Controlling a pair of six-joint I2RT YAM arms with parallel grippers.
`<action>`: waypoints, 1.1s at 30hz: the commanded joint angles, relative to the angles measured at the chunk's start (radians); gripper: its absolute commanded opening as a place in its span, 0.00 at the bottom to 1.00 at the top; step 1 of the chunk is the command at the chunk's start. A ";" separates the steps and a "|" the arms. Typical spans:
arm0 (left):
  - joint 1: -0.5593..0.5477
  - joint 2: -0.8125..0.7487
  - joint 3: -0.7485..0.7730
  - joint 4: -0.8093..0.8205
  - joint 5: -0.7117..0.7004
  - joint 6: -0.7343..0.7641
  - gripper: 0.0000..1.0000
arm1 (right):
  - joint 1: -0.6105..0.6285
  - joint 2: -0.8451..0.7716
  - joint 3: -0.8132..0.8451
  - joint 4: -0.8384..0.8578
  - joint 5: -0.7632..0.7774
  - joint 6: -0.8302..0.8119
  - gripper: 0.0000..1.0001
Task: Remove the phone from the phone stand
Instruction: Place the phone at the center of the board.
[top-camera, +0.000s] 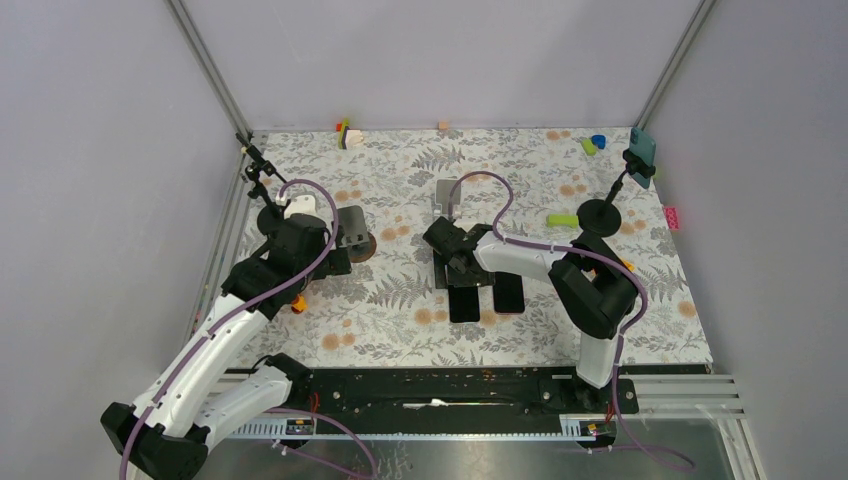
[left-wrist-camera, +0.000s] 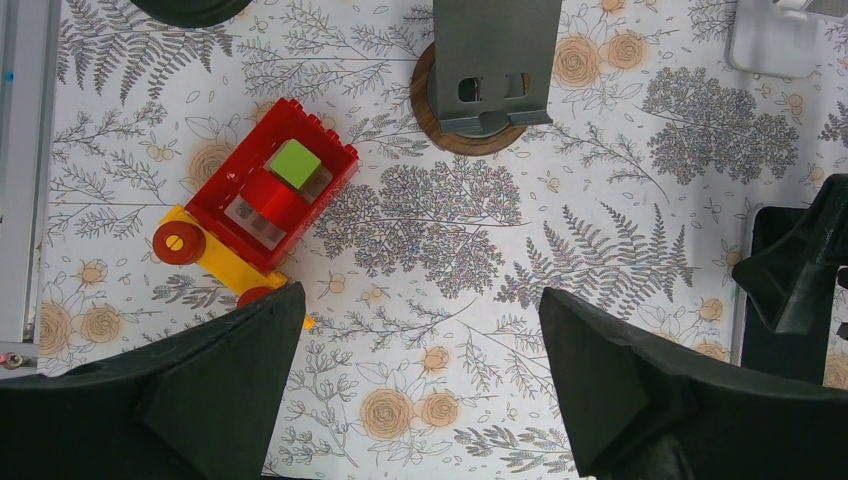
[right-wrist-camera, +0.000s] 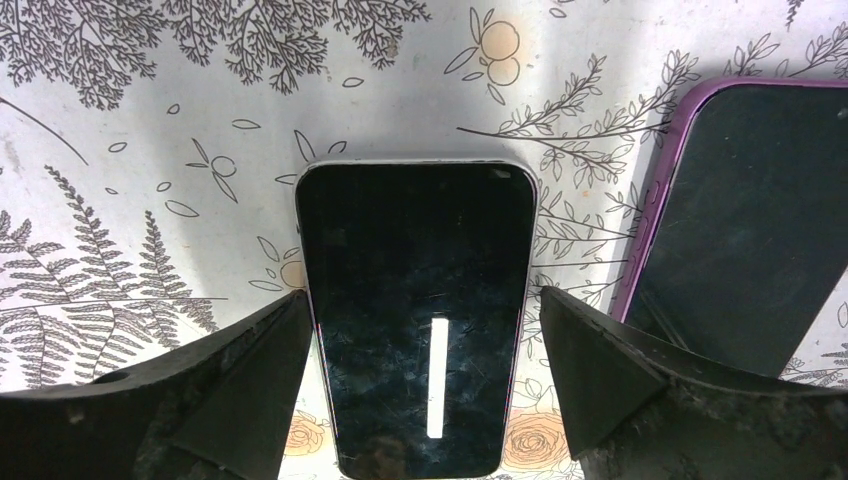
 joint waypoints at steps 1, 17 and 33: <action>-0.003 0.002 0.004 0.015 -0.009 0.000 0.99 | -0.009 0.050 -0.022 -0.079 0.082 -0.009 0.90; -0.003 0.003 0.004 0.016 -0.009 -0.001 0.99 | -0.007 0.026 -0.038 -0.078 0.054 -0.008 0.89; -0.003 0.004 0.004 0.016 -0.006 0.000 0.99 | -0.030 0.033 -0.060 -0.131 0.147 -0.003 0.87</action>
